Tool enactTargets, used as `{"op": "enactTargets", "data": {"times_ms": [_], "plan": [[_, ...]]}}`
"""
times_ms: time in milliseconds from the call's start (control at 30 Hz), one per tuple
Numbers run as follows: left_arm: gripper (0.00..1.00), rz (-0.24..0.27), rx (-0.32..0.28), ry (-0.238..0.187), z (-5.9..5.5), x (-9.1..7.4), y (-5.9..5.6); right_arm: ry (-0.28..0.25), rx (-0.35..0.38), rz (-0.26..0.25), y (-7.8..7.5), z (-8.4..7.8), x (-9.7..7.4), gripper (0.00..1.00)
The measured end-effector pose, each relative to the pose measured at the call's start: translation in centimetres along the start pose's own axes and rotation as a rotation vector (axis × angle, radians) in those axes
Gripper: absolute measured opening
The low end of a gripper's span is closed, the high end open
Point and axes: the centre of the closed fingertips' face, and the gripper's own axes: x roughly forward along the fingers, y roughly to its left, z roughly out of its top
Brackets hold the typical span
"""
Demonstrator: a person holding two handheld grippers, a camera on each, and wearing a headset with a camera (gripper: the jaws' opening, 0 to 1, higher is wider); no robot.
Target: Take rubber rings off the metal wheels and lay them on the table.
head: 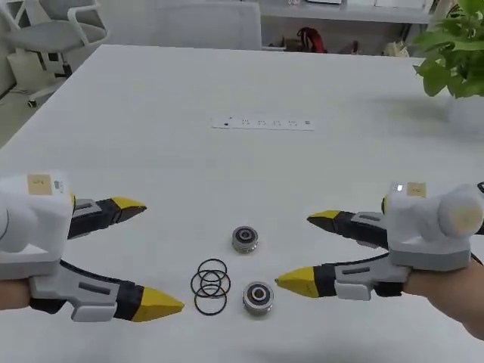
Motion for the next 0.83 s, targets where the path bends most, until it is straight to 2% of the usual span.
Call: {"op": "enactTargets", "data": {"times_ms": [100, 333, 633, 833], "plan": [[0.96, 0.007, 0.001, 0.002, -0.2, -0.1, 0.2, 0.015, -0.022, -0.023, -0.3, -0.8, -0.6, 0.87], [1.0, 0.024, -0.008, 0.008, -0.9, -0.3, 0.6, 0.027, -0.025, -0.063, -1.2, -2.1, -1.9, 0.93], [1.0, 0.046, 0.0, 0.004, -1.0, -0.6, 0.8, 0.018, -0.015, -0.091, -1.8, -2.2, -2.5, 1.0], [1.0, 0.059, -0.007, 0.004, -1.2, -0.8, 1.0, 0.009, -0.009, -0.1, -1.7, -2.3, -2.6, 1.0]]}}
